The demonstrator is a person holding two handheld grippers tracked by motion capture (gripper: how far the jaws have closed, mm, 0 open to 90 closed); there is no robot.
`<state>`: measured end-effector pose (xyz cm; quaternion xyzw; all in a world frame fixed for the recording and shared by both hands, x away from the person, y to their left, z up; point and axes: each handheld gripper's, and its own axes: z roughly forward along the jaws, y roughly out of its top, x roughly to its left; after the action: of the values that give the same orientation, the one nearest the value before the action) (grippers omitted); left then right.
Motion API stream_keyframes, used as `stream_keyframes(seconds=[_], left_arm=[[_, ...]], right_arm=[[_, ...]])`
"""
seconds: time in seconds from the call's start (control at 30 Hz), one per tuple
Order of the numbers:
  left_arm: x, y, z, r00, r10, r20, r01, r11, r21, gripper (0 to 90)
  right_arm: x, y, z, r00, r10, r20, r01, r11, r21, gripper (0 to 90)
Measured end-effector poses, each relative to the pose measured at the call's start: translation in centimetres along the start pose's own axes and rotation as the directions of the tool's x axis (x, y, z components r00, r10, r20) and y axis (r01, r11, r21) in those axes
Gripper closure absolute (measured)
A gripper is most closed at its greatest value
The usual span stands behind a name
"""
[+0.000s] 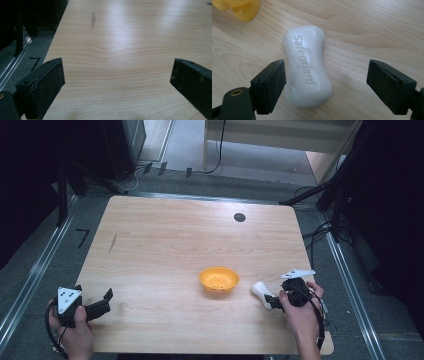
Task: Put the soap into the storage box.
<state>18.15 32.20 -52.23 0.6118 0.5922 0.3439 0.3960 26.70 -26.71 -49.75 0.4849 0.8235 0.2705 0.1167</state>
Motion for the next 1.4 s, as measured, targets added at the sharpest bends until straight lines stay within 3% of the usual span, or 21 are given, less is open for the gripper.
stream_keyframes(seconds=[0.33, 0.5, 0.97, 1.07, 1.23, 1.4], left_arm=[[0.0, 0.0, 0.0, 1.0, 0.0, 0.0, 0.0, 1.0, 0.0, 0.0], [-0.1, 0.0, 0.0, 1.0, 0.002, 0.0, -0.002, 1.0, -0.002, 0.0], [-0.1, 0.0, 0.0, 1.0, 0.007, 0.001, -0.007, 1.0, -0.001, 0.0], [-0.1, 0.0, 0.0, 1.0, 0.007, -0.001, -0.007, 1.0, 0.0, 0.0], [-0.1, 0.0, 0.0, 1.0, 0.005, -0.002, -0.005, 1.0, 0.0, 0.0], [-0.1, 0.0, 0.0, 1.0, 0.002, 0.002, -0.002, 1.0, 0.0, 0.0]], right_arm=[[0.9, 0.6, 1.2, 0.9996, 0.027, 0.001, -0.027, 0.9992, 0.031, 18.4], [1.1, 0.6, 2.0, 0.9995, 0.03, -0.011, -0.029, 0.9974, 0.065, 25.1], [1.7, 0.4, 3.1, 0.9995, 0.028, -0.012, -0.027, 0.9953, 0.092, 41.0], [1.7, 0.3, 3.1, 0.9996, 0.029, -0.009, -0.028, 0.9965, 0.079, 41.2], [2.0, 0.1, 3.1, 0.9994, -0.026, 0.021, 0.024, 0.9967, 0.077, 44.0], [2.0, -0.6, 2.9, 0.9995, -0.027, 0.016, 0.026, 0.9991, 0.035, 44.7]])
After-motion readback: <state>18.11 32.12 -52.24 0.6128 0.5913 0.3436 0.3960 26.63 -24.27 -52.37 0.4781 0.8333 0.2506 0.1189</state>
